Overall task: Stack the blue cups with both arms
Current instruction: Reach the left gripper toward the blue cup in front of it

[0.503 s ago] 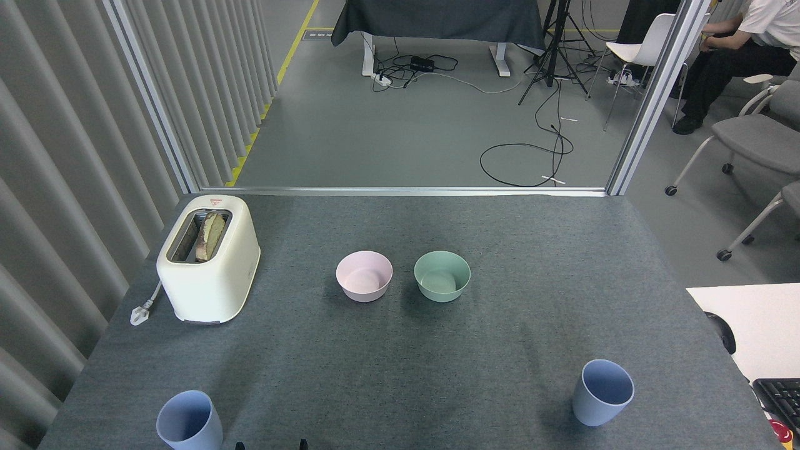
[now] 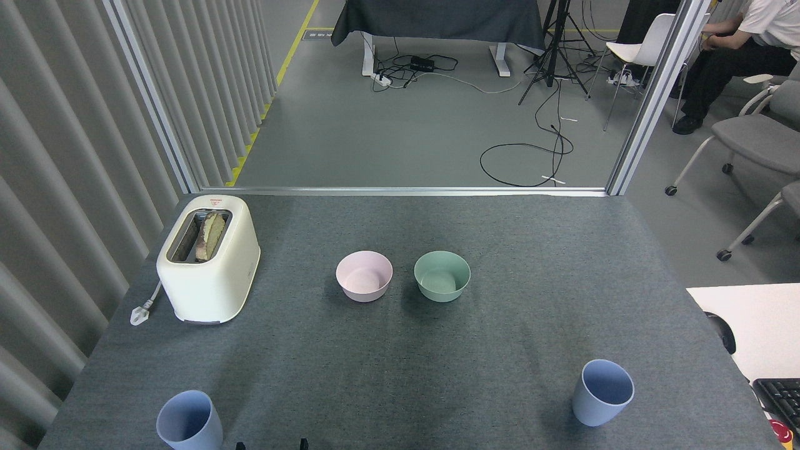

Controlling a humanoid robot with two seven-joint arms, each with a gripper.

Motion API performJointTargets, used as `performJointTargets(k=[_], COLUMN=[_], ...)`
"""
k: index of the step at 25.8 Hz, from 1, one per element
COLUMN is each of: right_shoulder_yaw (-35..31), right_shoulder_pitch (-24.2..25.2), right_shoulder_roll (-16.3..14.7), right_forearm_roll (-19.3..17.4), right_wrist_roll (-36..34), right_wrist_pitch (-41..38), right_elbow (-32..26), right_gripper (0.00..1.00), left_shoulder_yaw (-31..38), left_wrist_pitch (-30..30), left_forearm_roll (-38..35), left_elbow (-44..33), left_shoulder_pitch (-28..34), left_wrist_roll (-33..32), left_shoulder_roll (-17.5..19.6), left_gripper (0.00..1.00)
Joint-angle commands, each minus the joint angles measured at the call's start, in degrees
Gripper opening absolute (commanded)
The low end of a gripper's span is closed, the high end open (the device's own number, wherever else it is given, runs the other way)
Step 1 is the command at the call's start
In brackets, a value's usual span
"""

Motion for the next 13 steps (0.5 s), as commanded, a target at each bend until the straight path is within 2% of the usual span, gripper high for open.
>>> performJointTargets(k=[1, 4, 8, 13], right_shoulder_yaw=[0.01, 0.01, 0.10, 0.10], right_shoulder_pitch=[0.00, 0.00, 0.00, 0.00], right_shoulder_roll=[0.00, 0.00, 0.00, 0.00], right_forearm_roll=[-0.06, -0.06, -0.06, -0.06], right_wrist_roll=[0.03, -0.06, -0.06, 0.03], right_wrist_pitch=[-0.02, -0.02, -0.10, -0.10], right_elbow=[0.00, 0.00, 0.09, 0.00], right_gripper=[1.00, 1.00, 1.00, 1.00], left_shoulder_yaw=[0.05, 0.05, 0.05, -0.13], left_wrist_pitch=[1.01, 3.21, 10.32, 16.48], left_forearm_roll=[0.44, 0.35, 0.35, 0.35], left_elbow=[0.26, -0.01, 0.43, 0.17], left_shoulder_pitch=[-0.29, -0.03, 0.15, 0.68], left_wrist_roll=[-0.04, 0.05, -0.21, -0.30], left_shoulder_roll=[-0.39, -0.48, -2.41, -3.82], left_gripper=[1.00, 1.00, 1.00, 1.00])
